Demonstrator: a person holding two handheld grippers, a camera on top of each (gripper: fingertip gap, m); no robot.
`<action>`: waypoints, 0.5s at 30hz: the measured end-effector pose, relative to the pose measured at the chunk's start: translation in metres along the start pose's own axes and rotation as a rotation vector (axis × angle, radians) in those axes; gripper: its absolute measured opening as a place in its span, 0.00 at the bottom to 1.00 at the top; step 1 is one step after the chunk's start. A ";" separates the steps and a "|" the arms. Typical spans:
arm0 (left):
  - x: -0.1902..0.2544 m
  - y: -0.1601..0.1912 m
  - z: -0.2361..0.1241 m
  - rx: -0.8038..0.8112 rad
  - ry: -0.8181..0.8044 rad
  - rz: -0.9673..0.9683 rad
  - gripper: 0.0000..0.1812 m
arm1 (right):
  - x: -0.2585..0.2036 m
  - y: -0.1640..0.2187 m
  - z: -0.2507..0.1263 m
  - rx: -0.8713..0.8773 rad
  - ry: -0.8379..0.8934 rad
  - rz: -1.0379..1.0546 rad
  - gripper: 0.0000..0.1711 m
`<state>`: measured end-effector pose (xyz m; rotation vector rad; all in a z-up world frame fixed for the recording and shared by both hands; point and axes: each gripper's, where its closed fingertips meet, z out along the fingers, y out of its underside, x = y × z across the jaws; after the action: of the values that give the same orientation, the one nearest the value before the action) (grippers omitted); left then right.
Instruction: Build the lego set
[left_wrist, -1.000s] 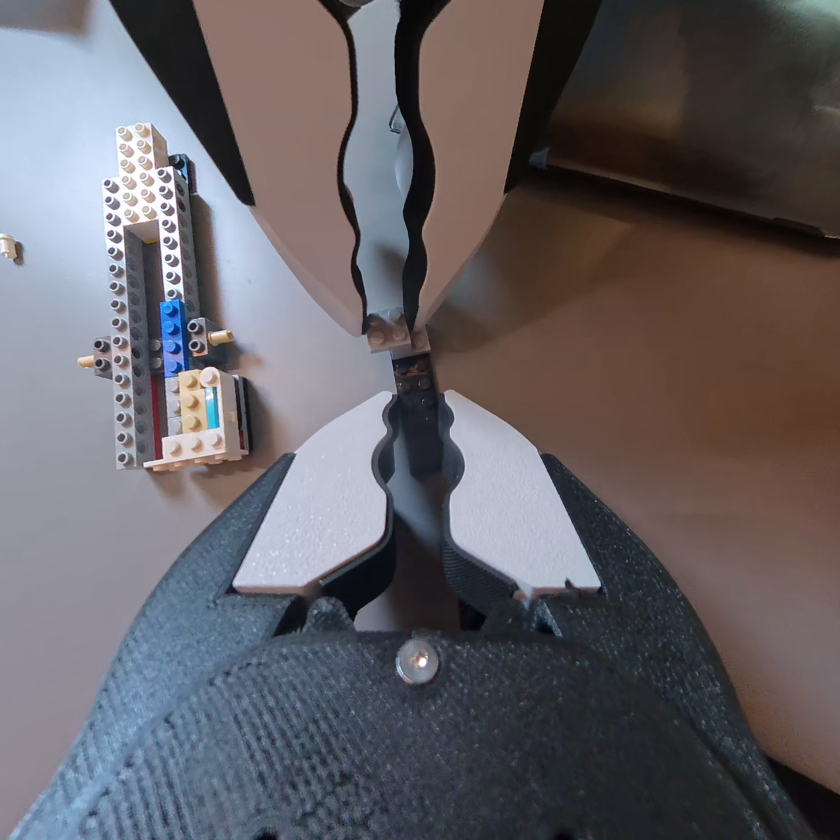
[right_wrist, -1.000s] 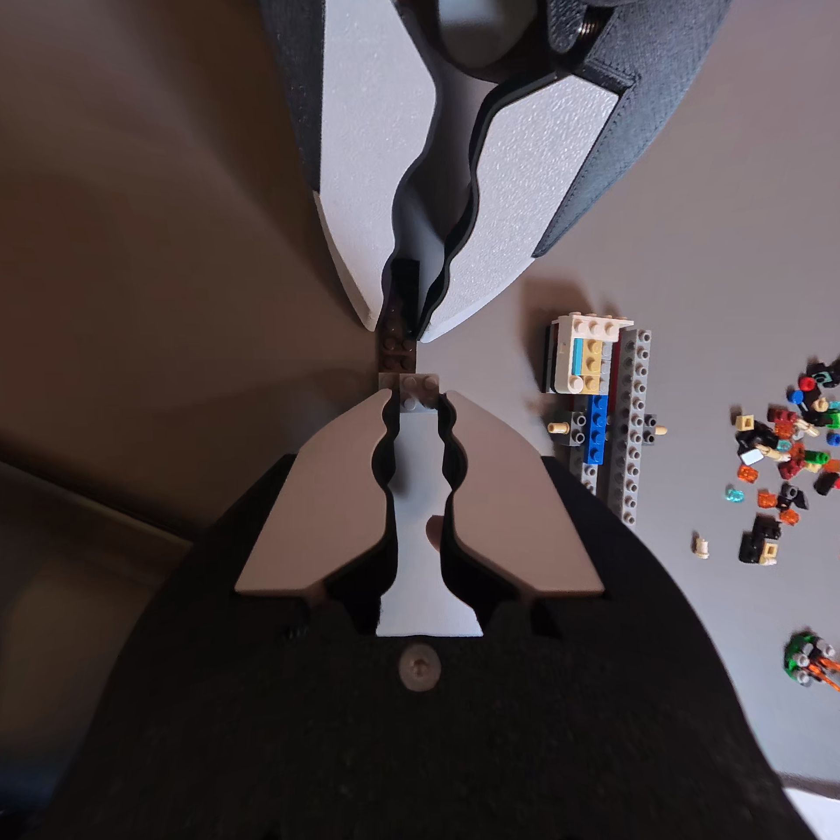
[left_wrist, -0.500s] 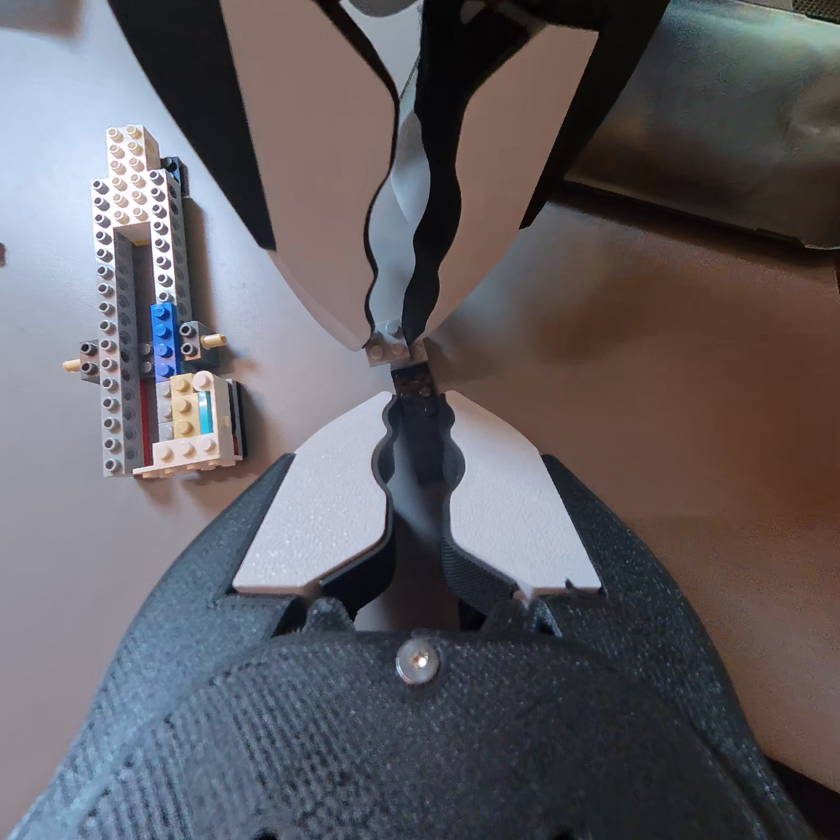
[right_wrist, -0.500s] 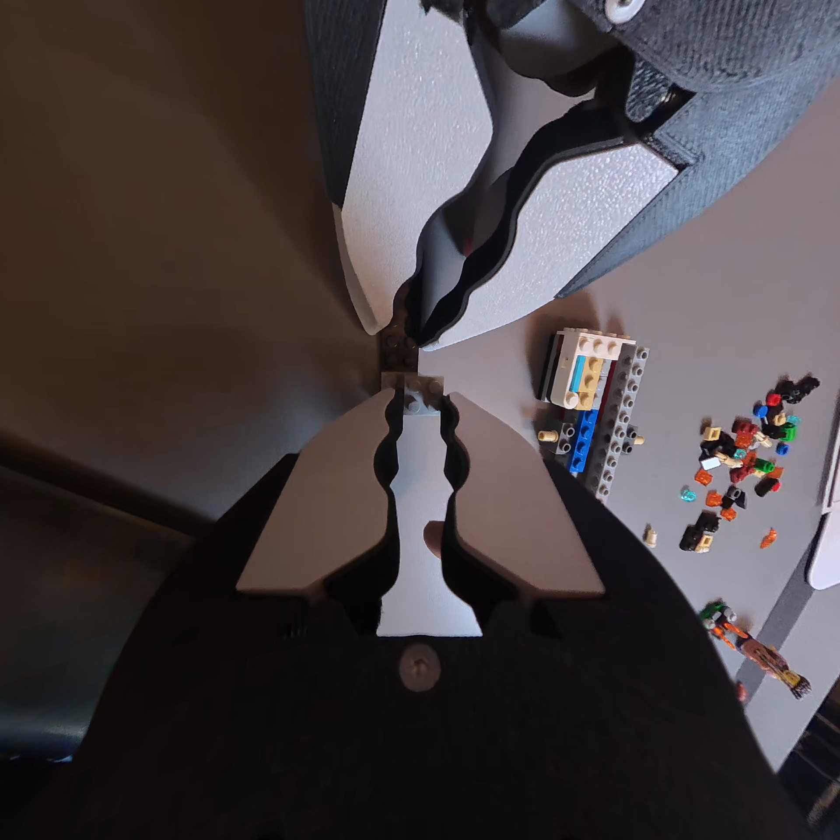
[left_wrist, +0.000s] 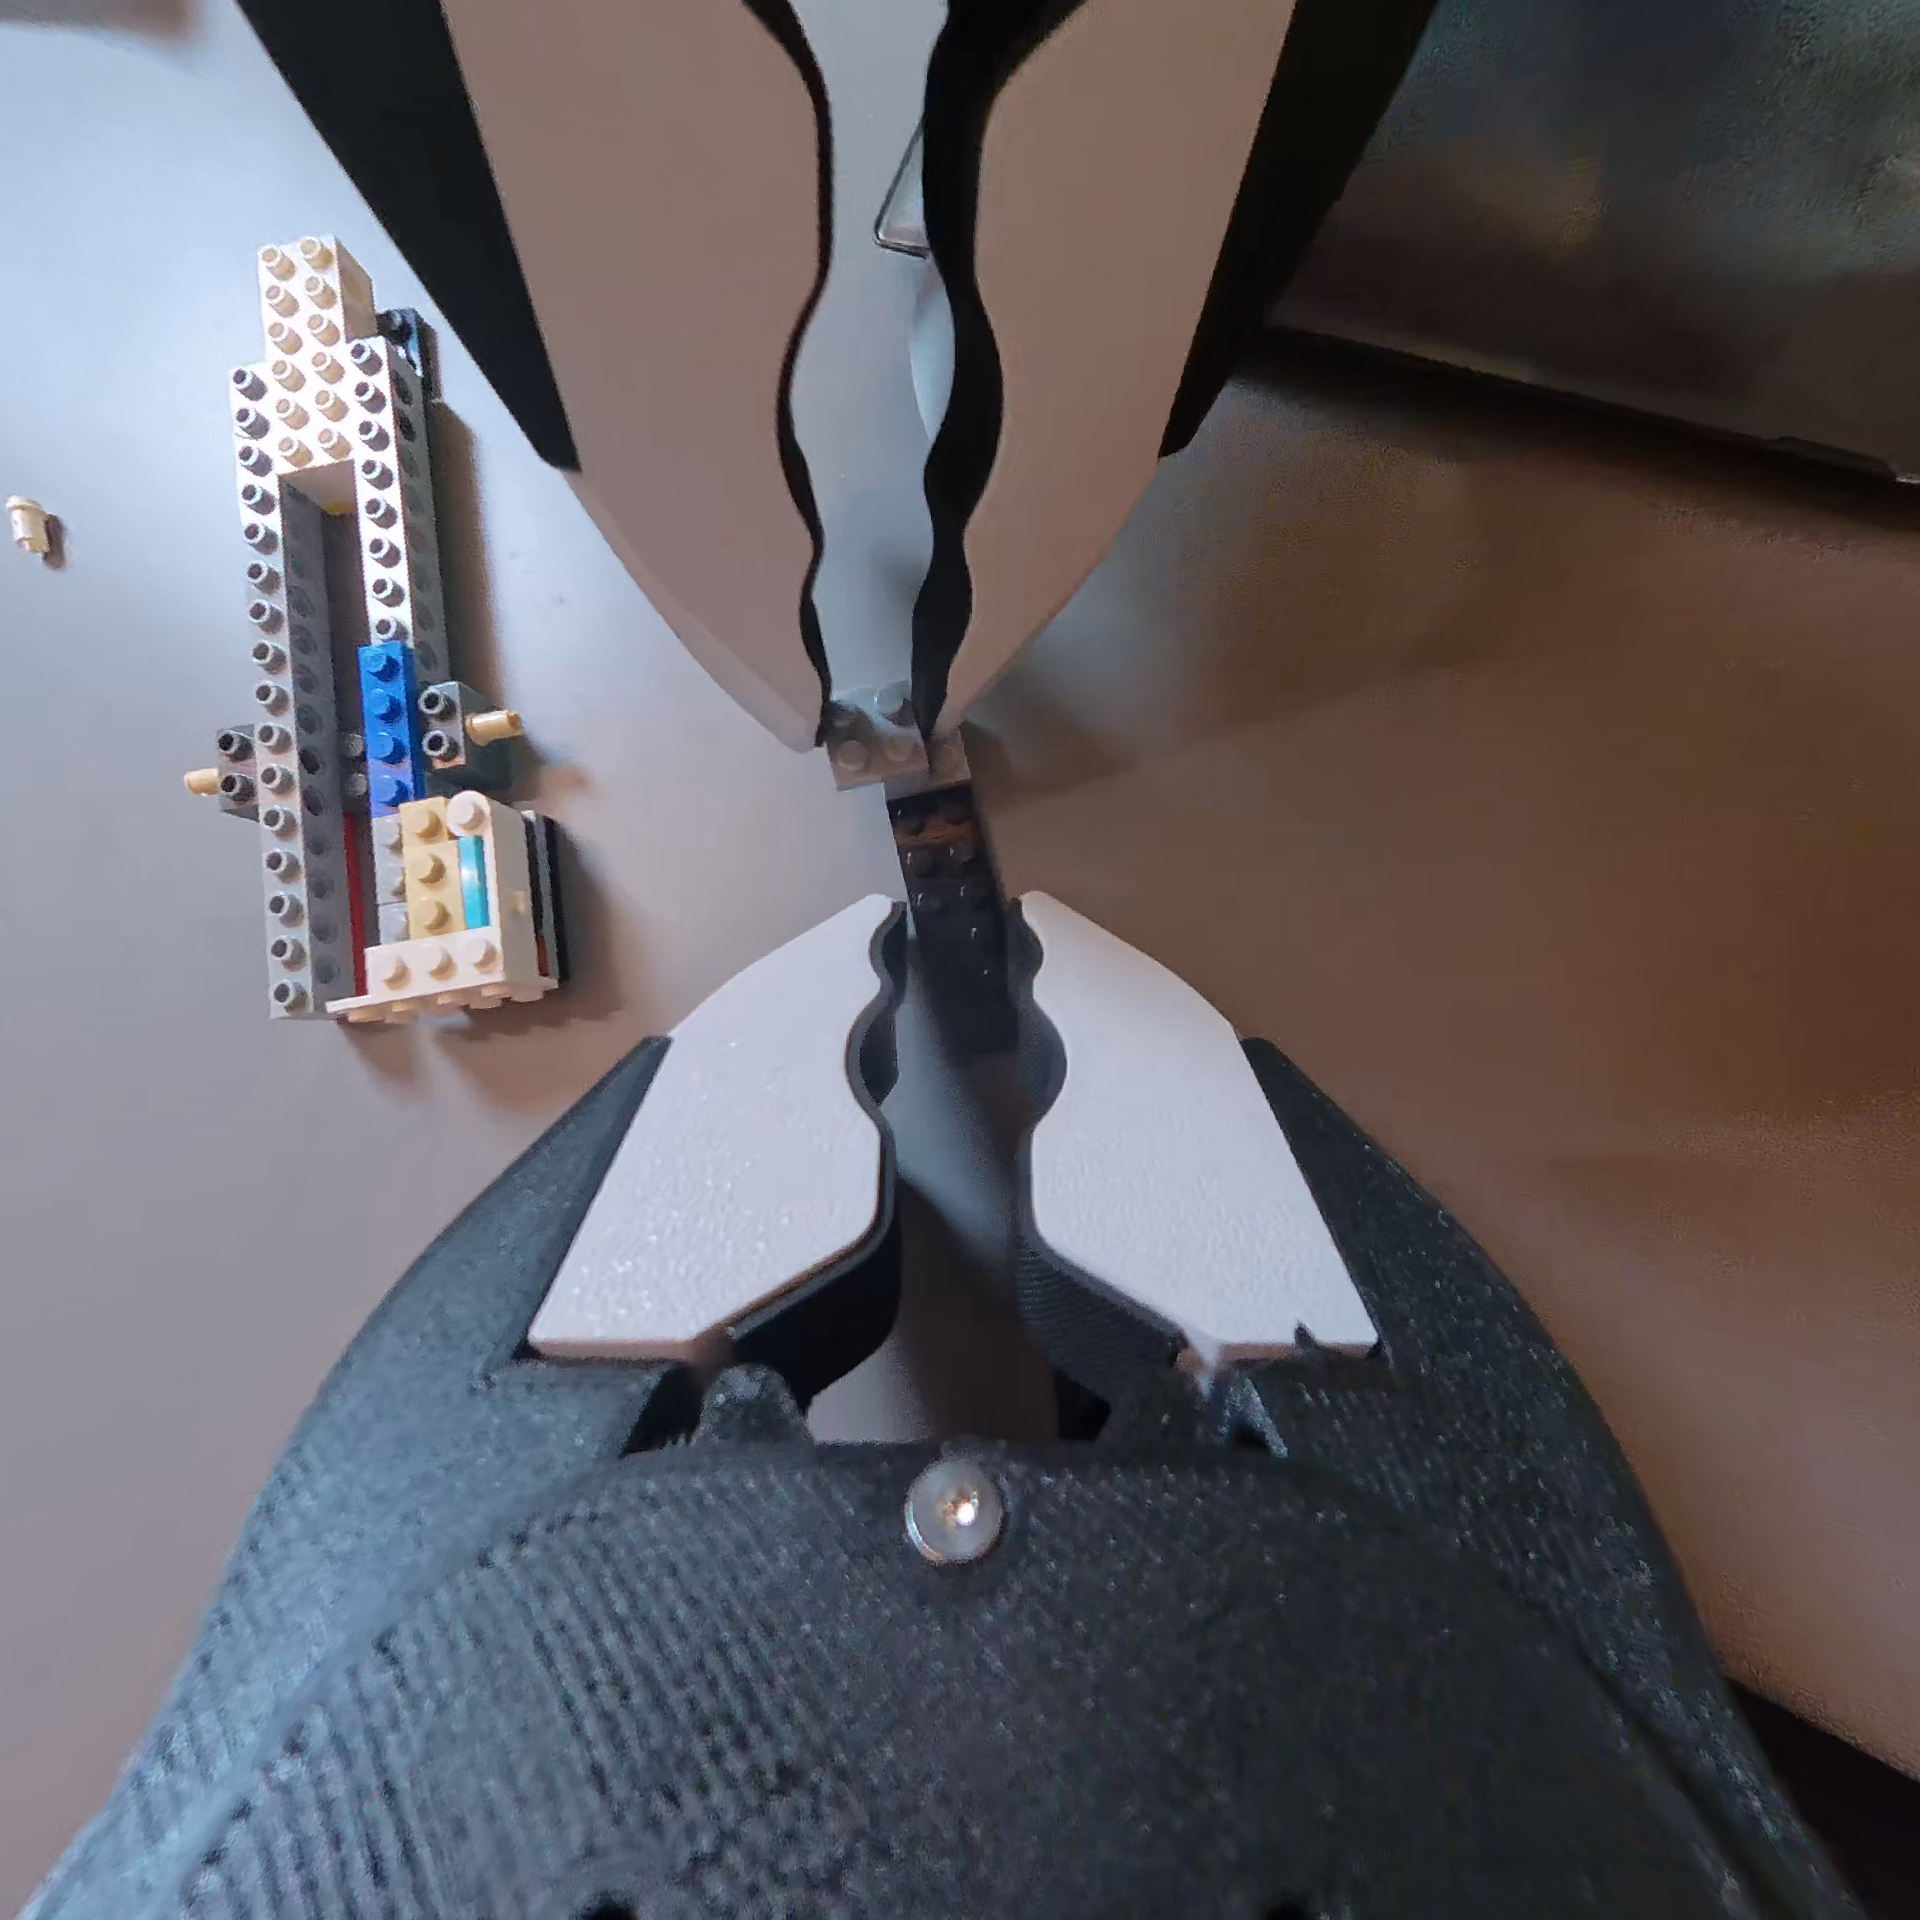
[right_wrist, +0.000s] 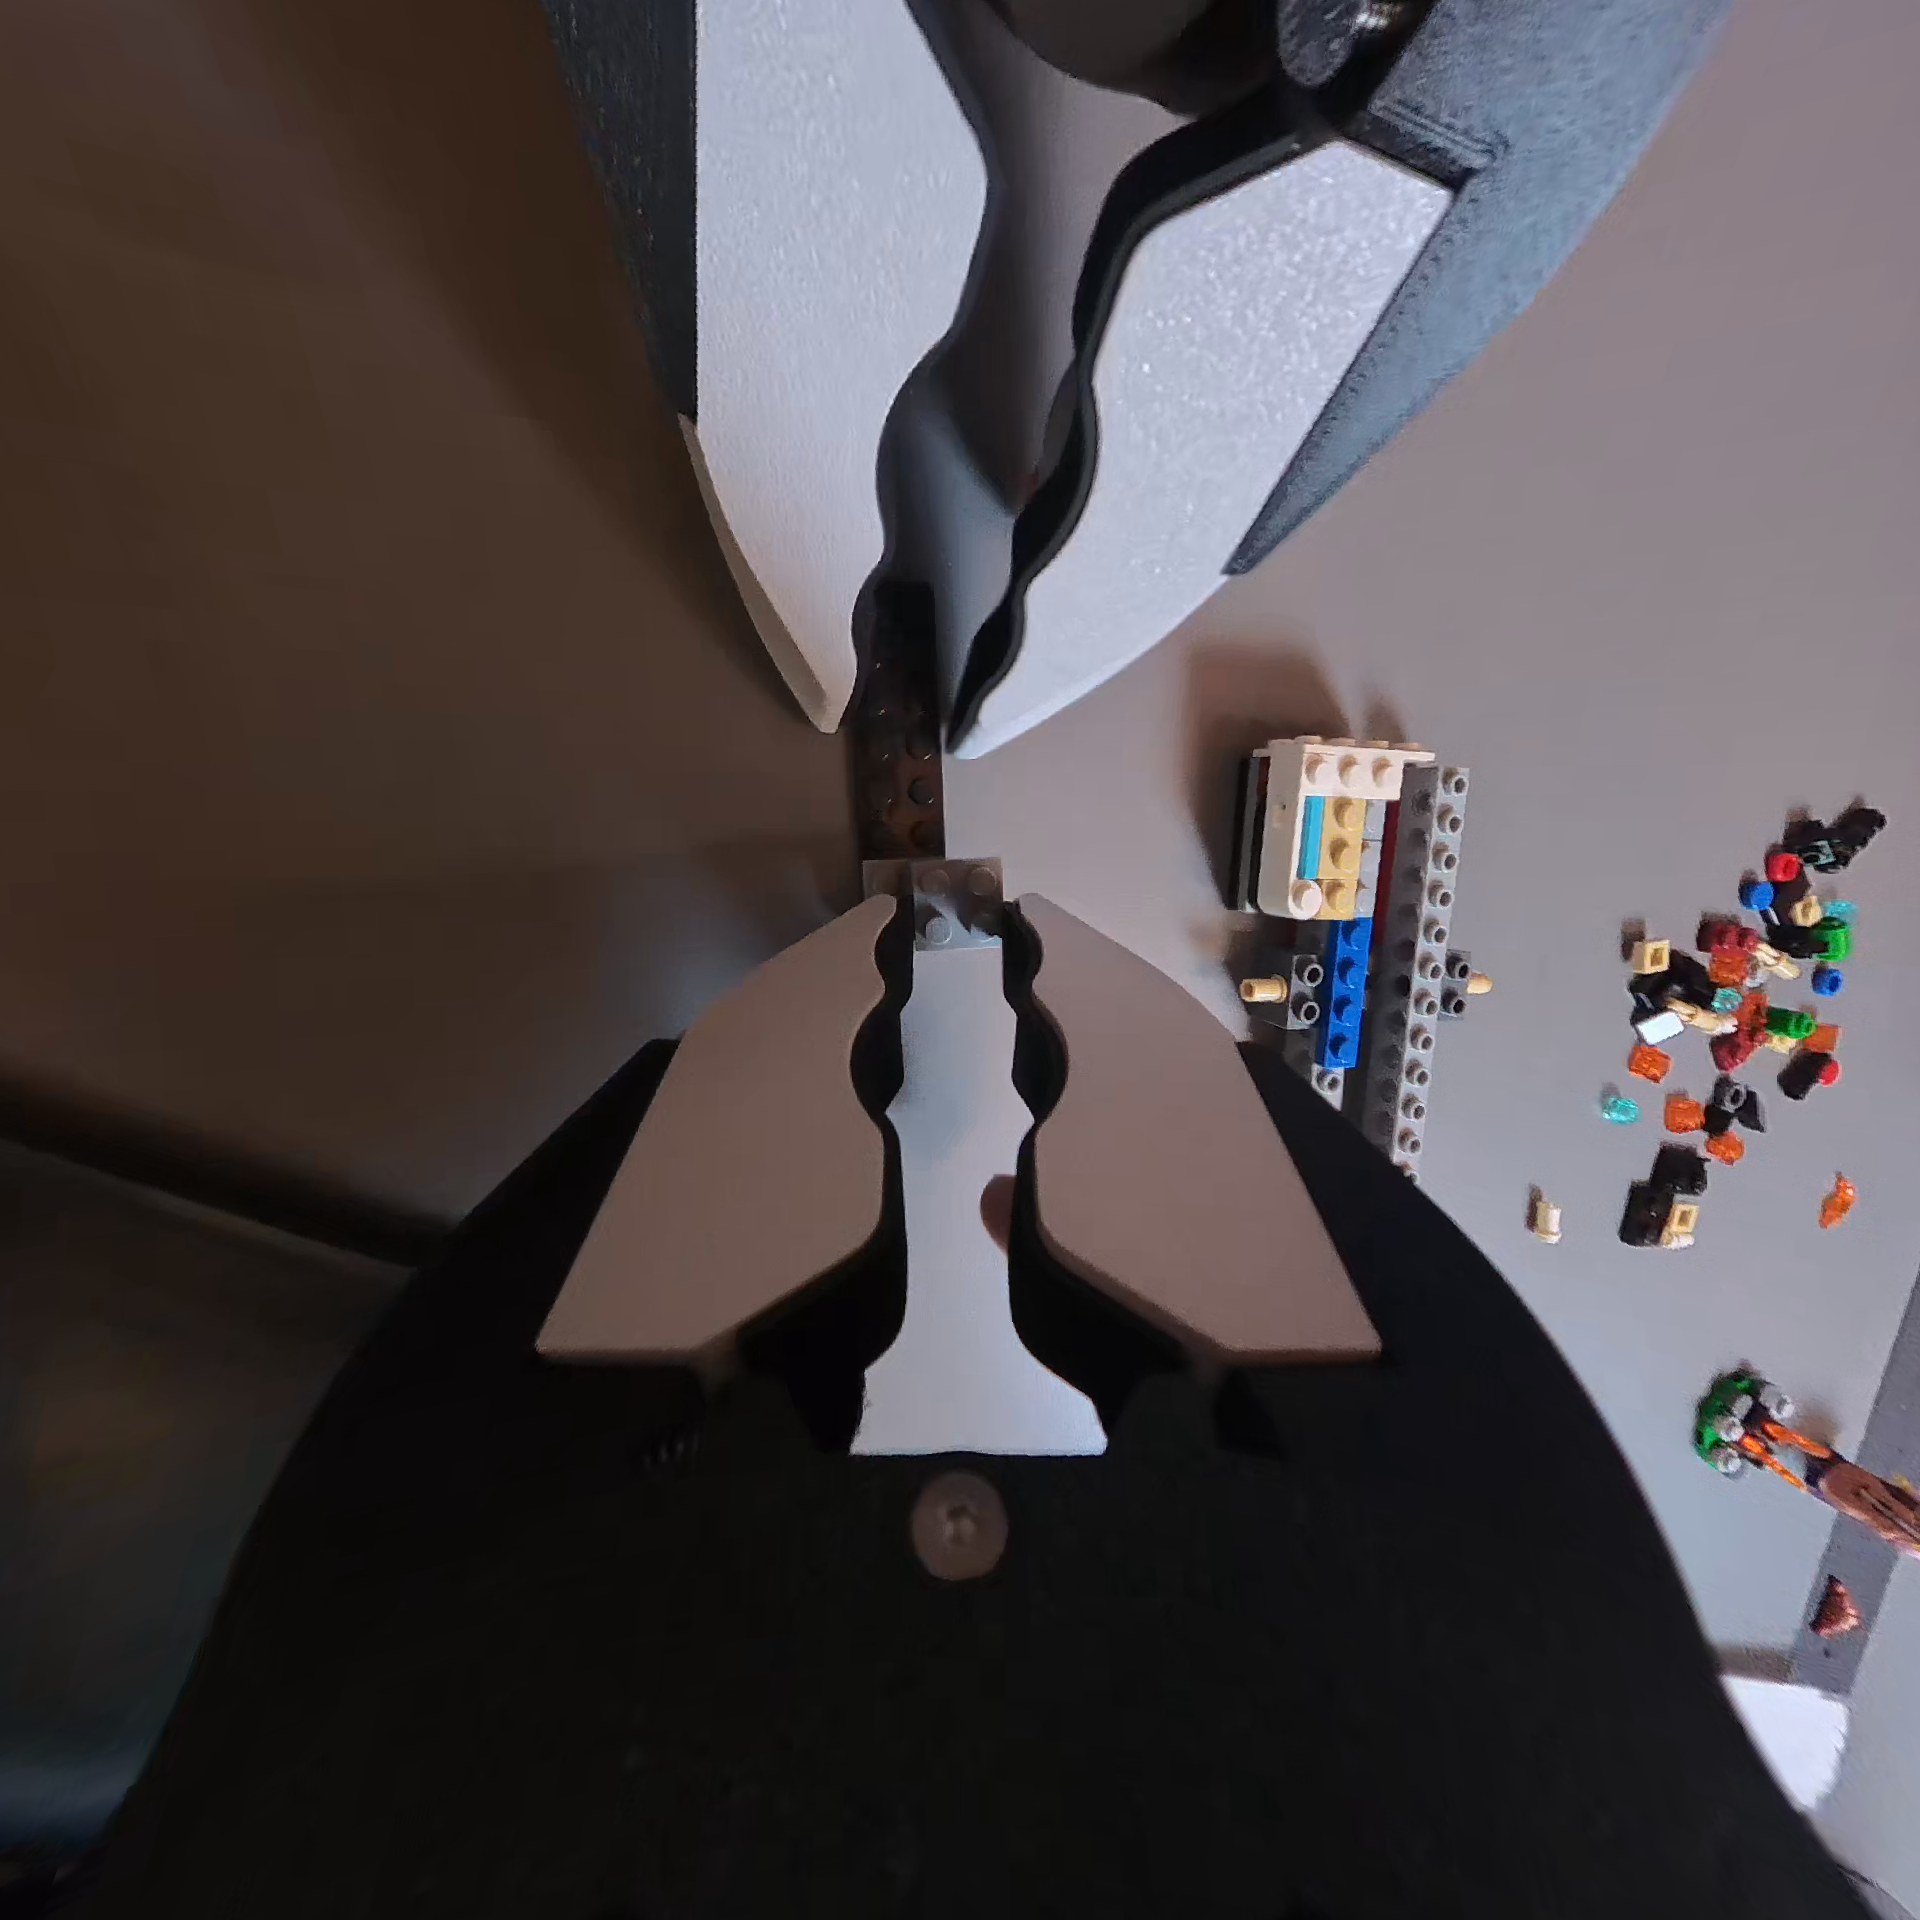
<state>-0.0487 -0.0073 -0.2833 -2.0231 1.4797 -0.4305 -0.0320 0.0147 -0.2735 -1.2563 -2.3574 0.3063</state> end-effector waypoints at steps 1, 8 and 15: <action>0.001 0.000 0.000 -0.001 -0.003 -0.004 0.10 | 0.000 0.000 0.000 0.026 0.006 0.010 0.10; 0.000 -0.001 0.001 0.014 0.007 0.004 0.09 | 0.007 0.001 -0.013 0.207 0.055 0.144 0.14; -0.007 -0.007 -0.009 0.105 0.050 -0.056 0.09 | 0.003 0.005 -0.023 0.309 0.197 0.066 0.22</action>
<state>-0.0507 -0.0014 -0.2714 -1.9880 1.4028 -0.5737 -0.0187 0.0193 -0.2543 -1.1590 -2.0157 0.5207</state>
